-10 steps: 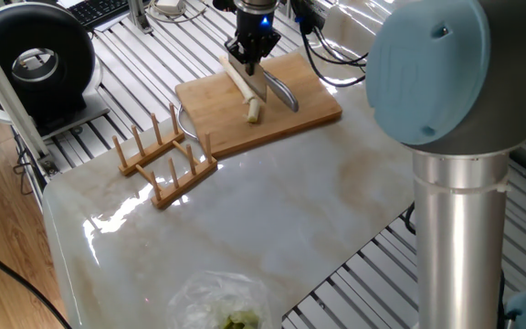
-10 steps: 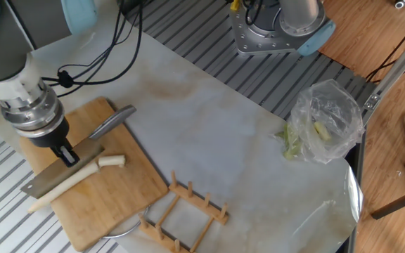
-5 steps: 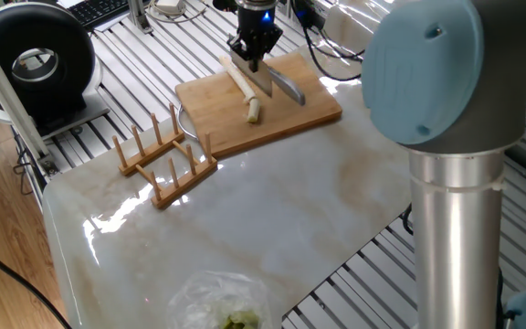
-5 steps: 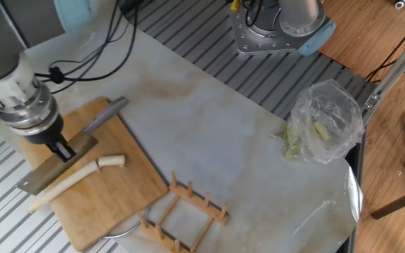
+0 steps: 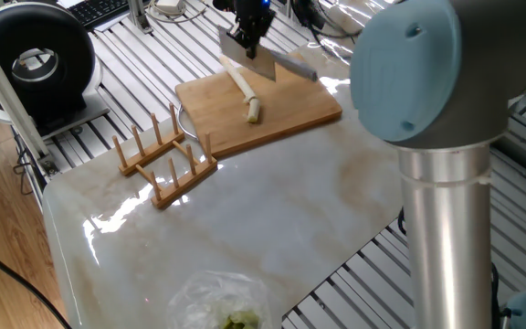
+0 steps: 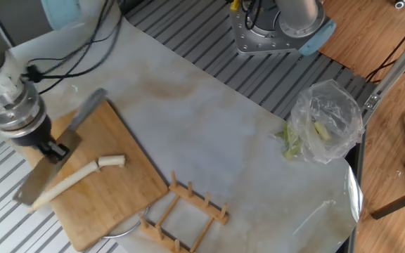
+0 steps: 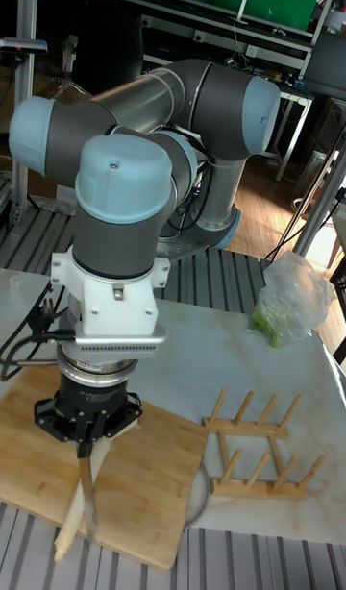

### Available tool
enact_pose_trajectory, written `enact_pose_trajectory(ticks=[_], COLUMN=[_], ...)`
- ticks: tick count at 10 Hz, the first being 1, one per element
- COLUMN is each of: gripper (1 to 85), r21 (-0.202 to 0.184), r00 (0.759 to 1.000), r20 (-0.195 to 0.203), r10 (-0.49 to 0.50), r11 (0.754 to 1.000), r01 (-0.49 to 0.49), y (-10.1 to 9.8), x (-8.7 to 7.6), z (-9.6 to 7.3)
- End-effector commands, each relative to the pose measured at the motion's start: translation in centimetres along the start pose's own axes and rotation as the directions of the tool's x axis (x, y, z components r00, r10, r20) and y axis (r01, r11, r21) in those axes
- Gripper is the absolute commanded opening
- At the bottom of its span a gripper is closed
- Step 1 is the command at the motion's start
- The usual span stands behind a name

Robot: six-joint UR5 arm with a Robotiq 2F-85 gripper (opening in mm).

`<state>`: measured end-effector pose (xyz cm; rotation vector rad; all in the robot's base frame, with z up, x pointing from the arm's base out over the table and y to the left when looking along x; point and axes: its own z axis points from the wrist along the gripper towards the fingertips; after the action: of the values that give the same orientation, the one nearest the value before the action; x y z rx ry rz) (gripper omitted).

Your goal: Chop the scallions

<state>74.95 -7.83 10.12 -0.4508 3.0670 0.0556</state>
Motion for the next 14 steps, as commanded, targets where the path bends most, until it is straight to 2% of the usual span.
enact_pose_trajectory(ticks=[1,2,4,5,6,8,9,10,11,12,14], gripper=[1.3,1.3,1.3,1.3,1.3,1.3,1.3,1.3,1.3,1.3,1.3], r21=[-0.031,0.016,0.009,0.031,0.051,0.052,0.066,0.092,0.094,0.088,0.080], r00=[0.981,0.981,0.971,0.964,0.949,0.931,0.920,0.897,0.878,0.870,0.847], r20=[0.032,0.026,0.032,0.031,0.031,0.032,0.027,0.025,0.033,0.036,0.019], r10=[-0.191,-0.191,-0.237,-0.263,-0.313,-0.365,-0.391,-0.442,-0.477,-0.491,-0.532], r11=[0.981,0.982,0.972,0.964,0.949,0.930,0.919,0.894,0.876,0.869,0.845], r01=[0.192,0.191,0.237,0.262,0.311,0.363,0.389,0.438,0.473,0.487,0.529], y=[0.4,-0.9,-1.4,-2.0,-2.6,-2.8,-3.3,-3.8,-3.7,-3.5,-3.4], x=[-2.1,-2.3,-2.5,-2.6,-2.7,-2.4,-2.4,-2.7,-2.9,-2.7,-1.7], z=[-0.3,-0.1,0.4,0.4,0.7,1.2,1.3,1.3,1.3,1.5,2.1])
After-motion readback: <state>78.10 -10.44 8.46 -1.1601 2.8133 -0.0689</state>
